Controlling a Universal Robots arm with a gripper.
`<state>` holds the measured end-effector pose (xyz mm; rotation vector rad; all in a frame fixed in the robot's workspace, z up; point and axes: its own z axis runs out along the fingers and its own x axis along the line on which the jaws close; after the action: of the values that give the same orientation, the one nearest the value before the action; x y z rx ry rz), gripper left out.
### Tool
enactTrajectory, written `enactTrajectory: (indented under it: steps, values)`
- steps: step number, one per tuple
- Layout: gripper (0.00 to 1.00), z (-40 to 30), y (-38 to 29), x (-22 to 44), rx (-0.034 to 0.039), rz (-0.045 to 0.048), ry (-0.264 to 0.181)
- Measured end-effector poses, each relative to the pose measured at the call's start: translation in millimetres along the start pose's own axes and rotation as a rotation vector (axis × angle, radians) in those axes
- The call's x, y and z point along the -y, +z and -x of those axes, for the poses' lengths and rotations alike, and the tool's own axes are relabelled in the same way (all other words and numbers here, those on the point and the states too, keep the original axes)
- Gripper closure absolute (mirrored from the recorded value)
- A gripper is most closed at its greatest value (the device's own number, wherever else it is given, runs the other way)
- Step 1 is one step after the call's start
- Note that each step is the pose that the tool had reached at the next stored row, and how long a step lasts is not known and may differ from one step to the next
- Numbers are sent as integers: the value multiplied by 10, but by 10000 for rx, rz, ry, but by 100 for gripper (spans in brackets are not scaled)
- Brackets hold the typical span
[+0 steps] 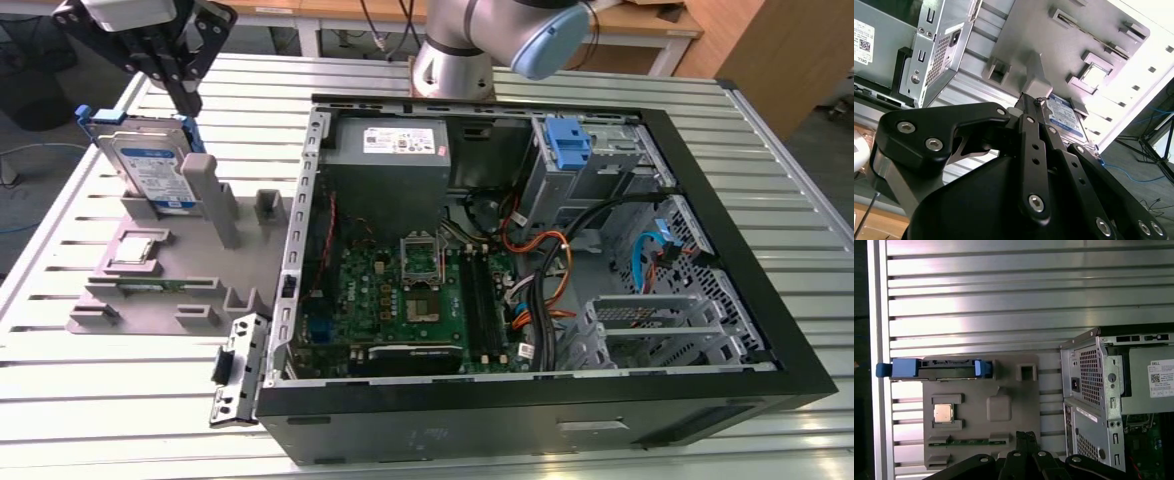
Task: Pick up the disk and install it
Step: 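Reach for the disk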
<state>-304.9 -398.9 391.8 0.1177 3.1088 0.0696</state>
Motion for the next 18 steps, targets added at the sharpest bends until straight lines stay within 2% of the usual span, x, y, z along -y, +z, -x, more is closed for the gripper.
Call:
enactTrajectory:
  steps: [13,18]
  values:
    - [90,-109,-3,8,1,1,0]
    - [90,-177,-6,13,1,0,0]
